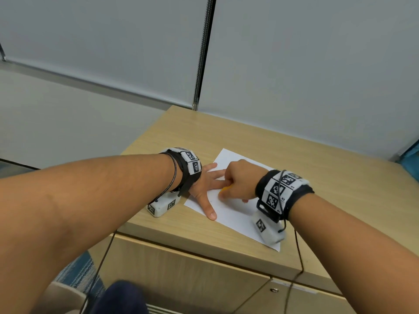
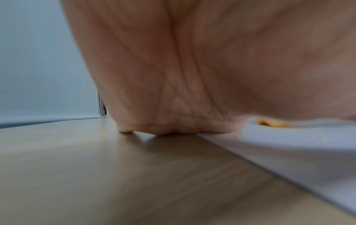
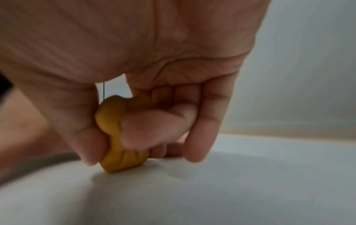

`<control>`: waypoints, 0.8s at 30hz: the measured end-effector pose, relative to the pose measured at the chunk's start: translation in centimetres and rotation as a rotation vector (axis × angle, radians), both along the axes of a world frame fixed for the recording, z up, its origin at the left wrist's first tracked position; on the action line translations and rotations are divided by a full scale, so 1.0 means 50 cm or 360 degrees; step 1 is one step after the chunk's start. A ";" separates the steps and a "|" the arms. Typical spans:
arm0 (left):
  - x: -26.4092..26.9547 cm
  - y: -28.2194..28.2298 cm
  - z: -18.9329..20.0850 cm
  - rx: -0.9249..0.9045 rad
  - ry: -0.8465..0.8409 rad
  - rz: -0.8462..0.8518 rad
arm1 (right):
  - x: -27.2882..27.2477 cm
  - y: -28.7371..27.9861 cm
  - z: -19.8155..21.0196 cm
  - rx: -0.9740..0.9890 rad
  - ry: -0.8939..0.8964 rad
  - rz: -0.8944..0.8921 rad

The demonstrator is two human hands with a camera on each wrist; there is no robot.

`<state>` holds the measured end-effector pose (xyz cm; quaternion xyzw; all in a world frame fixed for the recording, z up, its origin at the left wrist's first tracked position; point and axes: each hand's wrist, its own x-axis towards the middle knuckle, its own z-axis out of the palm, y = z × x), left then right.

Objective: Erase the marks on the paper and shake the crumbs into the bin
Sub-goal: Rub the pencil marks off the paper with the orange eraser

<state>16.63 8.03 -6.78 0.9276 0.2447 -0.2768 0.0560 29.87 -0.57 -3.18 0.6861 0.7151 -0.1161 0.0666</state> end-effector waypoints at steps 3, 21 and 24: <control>0.003 0.010 -0.009 -0.0004 -0.0001 0.0004 | 0.023 -0.006 0.002 -0.0049 0.0034 -0.0005; 0.006 -0.004 0.006 0.0003 0.0028 0.0024 | 0.066 -0.045 0.008 -0.0304 0.0271 0.0131; 0.005 -0.006 0.007 0.0005 0.0036 0.0020 | 0.060 -0.040 0.001 -0.0131 0.0249 0.0107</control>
